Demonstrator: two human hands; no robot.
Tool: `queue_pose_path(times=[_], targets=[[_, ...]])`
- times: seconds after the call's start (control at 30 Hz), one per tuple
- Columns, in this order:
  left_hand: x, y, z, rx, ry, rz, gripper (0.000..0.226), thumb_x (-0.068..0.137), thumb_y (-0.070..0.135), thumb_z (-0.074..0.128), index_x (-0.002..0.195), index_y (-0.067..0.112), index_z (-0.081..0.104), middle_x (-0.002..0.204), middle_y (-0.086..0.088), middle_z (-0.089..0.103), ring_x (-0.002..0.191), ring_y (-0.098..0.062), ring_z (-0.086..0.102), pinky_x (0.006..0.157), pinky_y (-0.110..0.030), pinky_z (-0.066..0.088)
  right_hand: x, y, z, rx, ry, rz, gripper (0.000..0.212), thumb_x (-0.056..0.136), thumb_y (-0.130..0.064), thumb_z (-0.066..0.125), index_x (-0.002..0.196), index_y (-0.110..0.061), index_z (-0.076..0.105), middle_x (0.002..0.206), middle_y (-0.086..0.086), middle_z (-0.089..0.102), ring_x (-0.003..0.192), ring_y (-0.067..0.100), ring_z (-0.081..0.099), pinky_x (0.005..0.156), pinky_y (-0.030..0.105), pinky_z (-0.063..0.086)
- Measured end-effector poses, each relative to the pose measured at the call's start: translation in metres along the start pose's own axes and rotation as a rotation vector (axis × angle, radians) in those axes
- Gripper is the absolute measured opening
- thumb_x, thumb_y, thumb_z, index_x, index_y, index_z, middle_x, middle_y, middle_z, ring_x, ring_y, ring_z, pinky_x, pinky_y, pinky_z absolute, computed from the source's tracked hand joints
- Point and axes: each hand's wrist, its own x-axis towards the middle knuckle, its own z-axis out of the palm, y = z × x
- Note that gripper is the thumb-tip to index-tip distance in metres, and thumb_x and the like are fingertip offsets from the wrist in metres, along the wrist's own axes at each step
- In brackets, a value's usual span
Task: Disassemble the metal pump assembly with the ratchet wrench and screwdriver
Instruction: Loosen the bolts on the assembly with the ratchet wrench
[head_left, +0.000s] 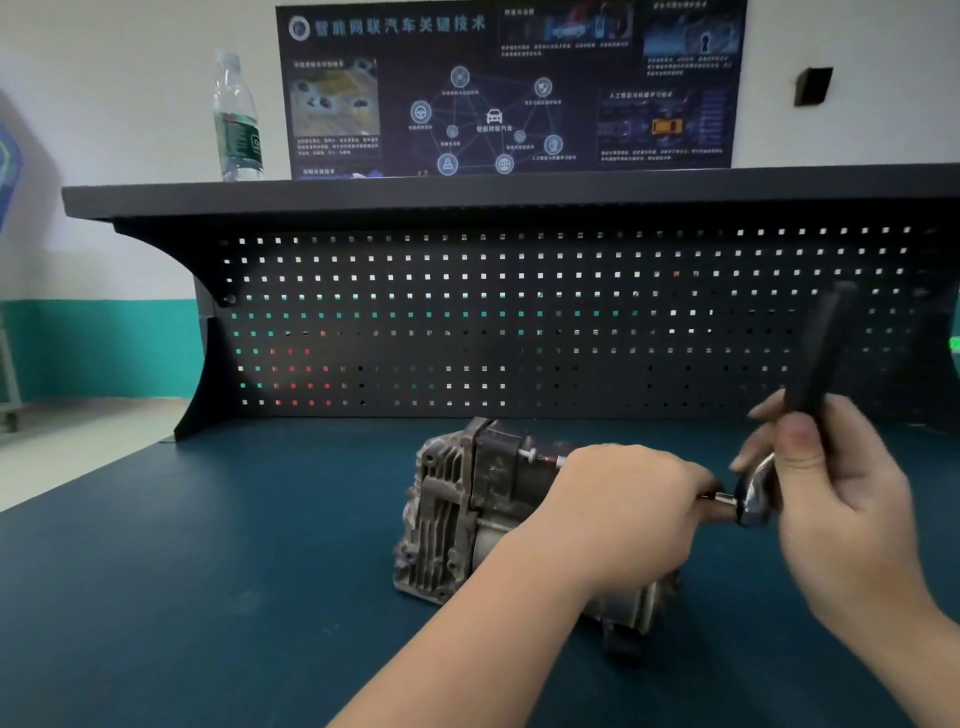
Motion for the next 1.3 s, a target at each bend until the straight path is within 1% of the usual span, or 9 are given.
queue_pose_path(times=[0.13,0.3,0.43,0.53,0.8,0.97,1.03,1.23,1.3], targets=[[-0.003,0.001,0.002,0.049,0.018,-0.002,0.011,0.094,0.03,0.051,0.092,0.029,0.061,0.081,0.003,0.065,0.076,-0.025,0.053,0.057,-0.029,0.025,-0.005,0.002,0.006,-0.03,0.105,0.054,0.03,0.093,-0.058,0.042,0.082,-0.033,0.055,0.062,0.001,0.058,0.04,0.01,0.046,0.039,0.021,0.042],[-0.004,0.0,0.005,0.107,0.041,0.017,0.013,0.094,0.029,0.05,0.092,0.025,0.063,0.083,0.002,0.066,0.076,-0.024,0.056,0.061,-0.029,0.023,0.007,0.022,0.003,0.087,0.132,0.572,0.033,0.098,-0.039,0.048,0.078,-0.016,0.062,0.046,0.0,0.053,0.054,0.024,0.051,0.059,0.038,0.048],[-0.003,0.0,0.003,0.063,0.05,0.022,0.019,0.096,0.034,0.047,0.098,0.024,0.063,0.089,0.002,0.067,0.082,-0.024,0.057,0.063,-0.03,0.031,0.002,0.008,-0.001,-0.081,0.038,0.064,0.027,0.098,-0.05,0.041,0.087,-0.03,0.057,0.063,0.002,0.059,0.04,0.01,0.048,0.039,0.019,0.041],[-0.002,0.001,0.002,0.016,0.042,-0.004,0.015,0.094,0.032,0.05,0.096,0.027,0.063,0.085,0.002,0.066,0.079,-0.024,0.057,0.06,-0.03,0.034,0.0,0.005,-0.001,-0.071,-0.001,-0.062,0.025,0.094,-0.058,0.041,0.09,-0.036,0.053,0.068,-0.001,0.059,0.042,0.011,0.05,0.04,0.018,0.042],[-0.003,-0.001,0.003,0.091,-0.008,0.003,0.021,0.096,0.039,0.045,0.095,0.025,0.062,0.088,0.003,0.066,0.081,-0.025,0.054,0.06,-0.03,0.027,0.007,0.022,0.003,0.272,0.114,0.863,0.031,0.096,-0.036,0.052,0.084,-0.008,0.059,0.043,0.0,0.047,0.033,0.011,0.039,0.043,0.023,0.036],[-0.002,0.0,-0.002,0.035,-0.025,0.026,0.021,0.096,0.037,0.046,0.1,0.025,0.063,0.091,0.001,0.067,0.082,-0.024,0.055,0.065,-0.03,0.027,0.001,0.005,0.002,-0.074,0.053,0.117,0.03,0.097,-0.051,0.041,0.084,-0.029,0.058,0.06,-0.001,0.059,0.037,0.007,0.045,0.039,0.018,0.04],[-0.002,0.001,-0.002,0.007,-0.015,0.001,0.018,0.095,0.035,0.049,0.1,0.027,0.064,0.089,0.001,0.067,0.082,-0.025,0.055,0.062,-0.03,0.031,0.0,0.002,0.003,-0.088,0.063,0.084,0.033,0.093,-0.059,0.041,0.085,-0.031,0.057,0.063,0.001,0.059,0.037,0.009,0.047,0.036,0.017,0.039],[-0.003,-0.001,0.006,0.071,0.004,0.009,0.017,0.095,0.034,0.047,0.092,0.025,0.06,0.089,0.002,0.067,0.084,-0.026,0.058,0.077,-0.035,0.042,0.005,0.025,0.006,0.308,0.12,0.919,0.032,0.096,-0.036,0.052,0.081,-0.009,0.057,0.051,0.005,0.047,0.03,0.011,0.035,0.033,0.018,0.032],[-0.002,-0.001,0.006,0.075,-0.009,0.026,0.021,0.096,0.037,0.045,0.099,0.025,0.062,0.094,0.002,0.068,0.088,-0.024,0.059,0.082,-0.034,0.041,0.004,0.028,0.004,0.209,0.131,0.758,0.03,0.097,-0.038,0.05,0.082,-0.013,0.06,0.05,0.002,0.05,0.038,0.014,0.042,0.043,0.025,0.042]])
